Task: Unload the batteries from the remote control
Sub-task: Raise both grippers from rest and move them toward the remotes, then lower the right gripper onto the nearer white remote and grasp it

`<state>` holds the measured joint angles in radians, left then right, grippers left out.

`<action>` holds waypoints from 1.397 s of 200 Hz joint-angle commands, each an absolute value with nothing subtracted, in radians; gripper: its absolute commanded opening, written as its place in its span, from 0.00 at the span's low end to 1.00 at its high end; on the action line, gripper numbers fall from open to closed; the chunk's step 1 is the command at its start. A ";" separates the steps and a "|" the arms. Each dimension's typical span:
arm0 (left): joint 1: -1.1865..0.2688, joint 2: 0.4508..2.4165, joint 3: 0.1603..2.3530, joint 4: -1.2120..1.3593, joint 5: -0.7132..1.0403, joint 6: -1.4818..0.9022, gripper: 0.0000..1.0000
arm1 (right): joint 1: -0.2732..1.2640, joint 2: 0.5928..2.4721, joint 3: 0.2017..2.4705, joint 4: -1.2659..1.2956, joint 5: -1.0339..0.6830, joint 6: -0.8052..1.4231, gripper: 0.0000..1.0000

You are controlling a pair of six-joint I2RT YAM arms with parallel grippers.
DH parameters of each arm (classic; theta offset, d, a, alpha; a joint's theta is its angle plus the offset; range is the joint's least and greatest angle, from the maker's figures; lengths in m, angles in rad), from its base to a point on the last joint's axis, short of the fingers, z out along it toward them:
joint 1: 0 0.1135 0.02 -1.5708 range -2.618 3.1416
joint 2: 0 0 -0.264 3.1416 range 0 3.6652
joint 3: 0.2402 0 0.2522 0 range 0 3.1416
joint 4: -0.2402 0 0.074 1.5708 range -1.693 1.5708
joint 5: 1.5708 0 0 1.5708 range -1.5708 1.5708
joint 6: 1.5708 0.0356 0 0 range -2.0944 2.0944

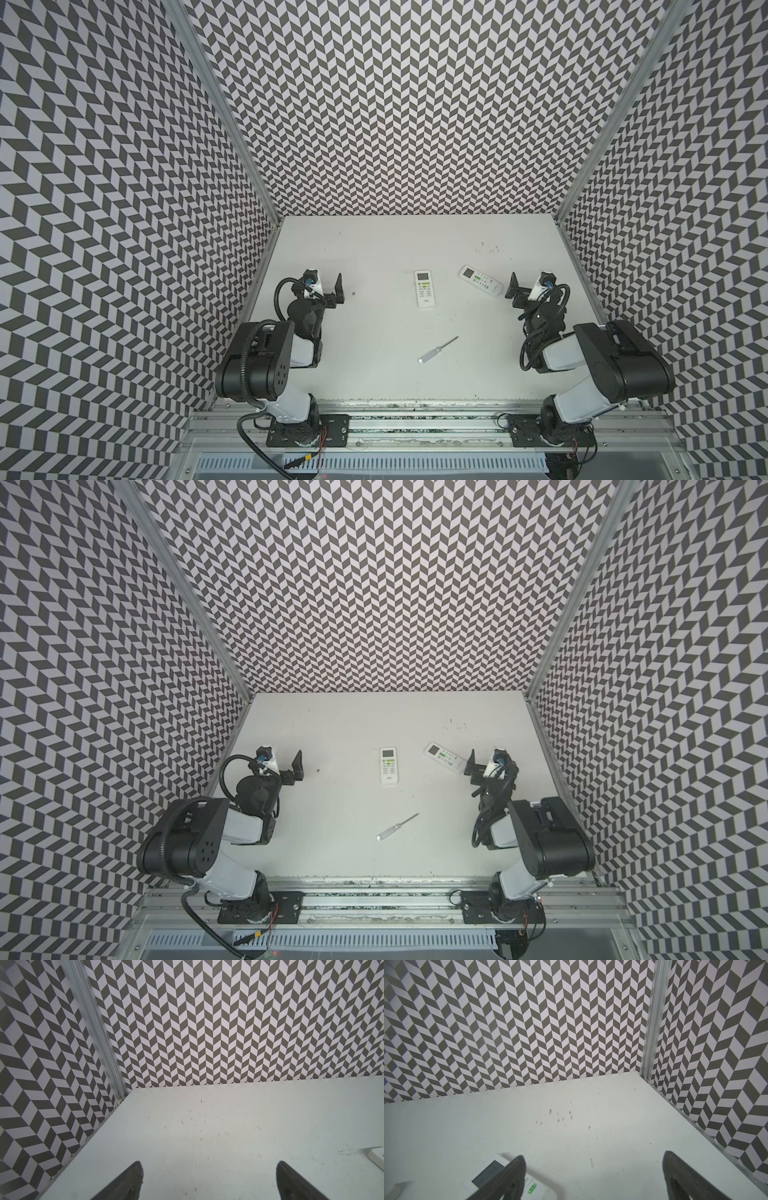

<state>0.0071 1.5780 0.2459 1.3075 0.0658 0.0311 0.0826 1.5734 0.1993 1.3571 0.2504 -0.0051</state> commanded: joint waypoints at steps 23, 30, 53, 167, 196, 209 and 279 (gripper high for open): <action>0.012 1.574 0.247 1.309 0.075 0.019 1.00 | 0.075 1.573 0.213 1.373 0.223 0.009 0.99; 0.011 1.573 0.247 1.308 0.074 0.019 1.00 | 0.075 1.572 0.213 1.374 0.224 0.009 0.99; 0.009 1.575 0.247 1.310 0.074 0.019 1.00 | 0.076 1.573 0.209 1.380 0.223 0.006 0.99; -0.001 1.519 0.821 0.394 0.224 0.058 1.00 | 0.231 1.396 0.183 1.341 0.525 -0.096 0.99; -0.046 1.508 1.043 0.126 0.154 -0.016 1.00 | 0.244 1.252 0.339 0.923 0.588 0.182 0.99; -0.062 1.498 1.089 0.060 0.143 -0.058 1.00 | 0.224 1.203 0.446 0.624 0.561 0.381 0.99; -0.120 1.371 0.889 0.107 0.254 -0.149 1.00 | 0.293 1.223 0.688 0.179 0.289 0.474 0.99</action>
